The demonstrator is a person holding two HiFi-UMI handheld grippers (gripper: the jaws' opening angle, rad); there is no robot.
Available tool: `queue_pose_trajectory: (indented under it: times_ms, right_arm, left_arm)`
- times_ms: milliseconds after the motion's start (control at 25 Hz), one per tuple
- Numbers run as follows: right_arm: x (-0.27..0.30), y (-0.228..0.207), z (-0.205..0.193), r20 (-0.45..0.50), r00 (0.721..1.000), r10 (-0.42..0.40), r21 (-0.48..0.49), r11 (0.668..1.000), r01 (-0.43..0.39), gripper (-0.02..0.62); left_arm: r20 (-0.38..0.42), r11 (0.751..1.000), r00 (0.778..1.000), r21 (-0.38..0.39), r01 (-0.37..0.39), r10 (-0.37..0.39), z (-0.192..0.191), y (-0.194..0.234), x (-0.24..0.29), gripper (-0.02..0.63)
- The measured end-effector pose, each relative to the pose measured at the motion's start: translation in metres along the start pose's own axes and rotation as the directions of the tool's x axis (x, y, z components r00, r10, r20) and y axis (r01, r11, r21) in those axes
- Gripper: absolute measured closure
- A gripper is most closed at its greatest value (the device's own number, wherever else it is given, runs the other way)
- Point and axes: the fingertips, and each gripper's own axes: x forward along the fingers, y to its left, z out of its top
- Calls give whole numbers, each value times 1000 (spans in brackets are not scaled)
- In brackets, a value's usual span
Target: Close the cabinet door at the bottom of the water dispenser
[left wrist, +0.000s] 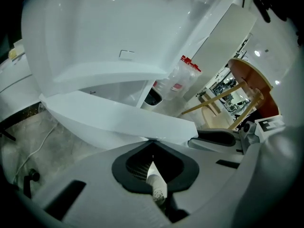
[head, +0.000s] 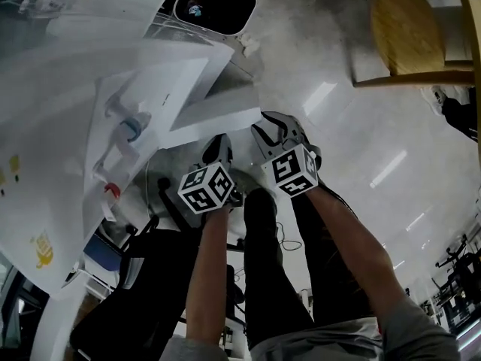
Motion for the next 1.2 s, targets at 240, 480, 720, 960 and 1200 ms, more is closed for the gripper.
queue_pose_trajectory:
  times_ms: [240, 480, 720, 960, 1200]
  right_arm:
    - [14, -20, 23, 53, 998, 20, -75, 997, -16, 468]
    - [30, -35, 45, 84, 996, 23, -122, 993, -13, 474]
    - [47, -49, 69, 124, 992, 37, -157, 987, -18, 482]
    - [62, -58, 91, 155, 987, 53, -195, 981, -22, 486]
    - [75, -62, 106, 173, 983, 61, -217, 976, -22, 489]
  left_arm:
    - [28, 1000, 1000, -3, -4, 4, 21, -1, 10, 597]
    - [46, 1000, 999, 4, -11, 11, 40, 0, 18, 597]
    - [88, 1000, 996, -3, -27, 27, 62, 5, 24, 597]
    - [130, 997, 990, -53, -54, 60, 76, 20, 25, 597]
    - [160, 996, 984, -65, -66, 75, 86, 24, 30, 597]
